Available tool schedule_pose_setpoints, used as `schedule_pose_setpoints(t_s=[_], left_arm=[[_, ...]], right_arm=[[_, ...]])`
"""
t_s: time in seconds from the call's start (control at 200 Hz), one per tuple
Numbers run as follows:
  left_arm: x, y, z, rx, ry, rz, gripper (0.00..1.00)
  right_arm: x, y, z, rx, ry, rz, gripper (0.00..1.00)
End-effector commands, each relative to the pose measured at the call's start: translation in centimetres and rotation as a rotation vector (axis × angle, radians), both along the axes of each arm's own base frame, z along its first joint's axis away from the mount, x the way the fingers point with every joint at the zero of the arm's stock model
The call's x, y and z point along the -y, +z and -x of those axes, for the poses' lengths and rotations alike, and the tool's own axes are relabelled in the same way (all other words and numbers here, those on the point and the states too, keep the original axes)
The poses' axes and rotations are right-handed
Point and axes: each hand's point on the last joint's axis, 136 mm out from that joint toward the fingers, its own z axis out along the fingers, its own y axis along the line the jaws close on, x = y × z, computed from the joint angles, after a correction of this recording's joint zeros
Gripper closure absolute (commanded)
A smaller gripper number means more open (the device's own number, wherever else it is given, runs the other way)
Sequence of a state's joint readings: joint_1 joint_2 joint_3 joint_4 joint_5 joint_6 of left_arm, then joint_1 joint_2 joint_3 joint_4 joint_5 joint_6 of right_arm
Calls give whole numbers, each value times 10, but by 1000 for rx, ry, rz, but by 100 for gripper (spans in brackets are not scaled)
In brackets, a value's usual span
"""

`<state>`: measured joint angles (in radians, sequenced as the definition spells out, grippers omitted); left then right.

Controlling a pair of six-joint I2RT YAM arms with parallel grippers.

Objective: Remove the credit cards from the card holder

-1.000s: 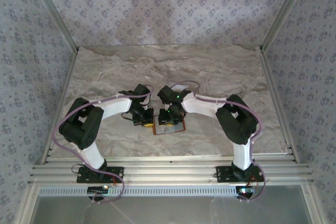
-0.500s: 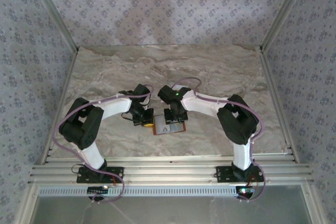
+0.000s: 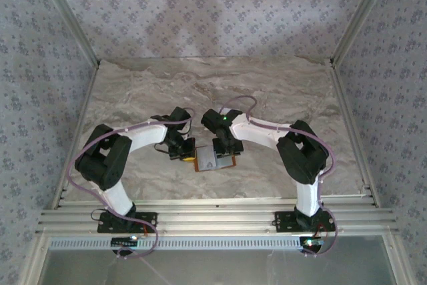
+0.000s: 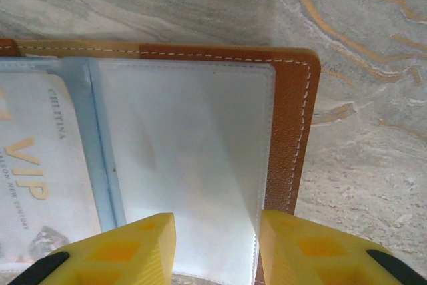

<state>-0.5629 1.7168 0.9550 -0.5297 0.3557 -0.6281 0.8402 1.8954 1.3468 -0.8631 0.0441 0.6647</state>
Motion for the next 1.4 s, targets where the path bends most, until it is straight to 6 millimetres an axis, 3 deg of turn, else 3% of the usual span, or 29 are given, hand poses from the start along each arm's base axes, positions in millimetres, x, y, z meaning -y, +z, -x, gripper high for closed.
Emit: schedule_pose_setpoints(t_s=[0.0, 0.345, 0.54, 0.66, 0.68, 0.73, 1.014, 1.394], left_arm=[[-2, 8, 1, 3, -19, -16, 94], [14, 35, -2, 46, -47, 17, 94], [32, 45, -4, 64, -63, 40, 94], [41, 41, -1, 53, -77, 35, 94], [42, 40, -1, 53, -76, 34, 95], [44, 37, 1, 48, -78, 34, 95], [34, 12, 10, 4, -64, -14, 96], [21, -2, 16, -10, -74, -76, 96]], right_arm=[[14, 8, 0, 20, -20, 28, 61], [22, 5, 3, 26, -38, 17, 64], [12, 15, 1, 30, -50, -118, 69], [-4, 28, -7, 34, -39, -257, 71], [0, 19, -1, 10, -45, -255, 71], [-6, 22, -2, 2, -42, -305, 72], [-52, 29, -3, -70, 1, -600, 74], [-66, 12, -3, -133, -5, -667, 75]])
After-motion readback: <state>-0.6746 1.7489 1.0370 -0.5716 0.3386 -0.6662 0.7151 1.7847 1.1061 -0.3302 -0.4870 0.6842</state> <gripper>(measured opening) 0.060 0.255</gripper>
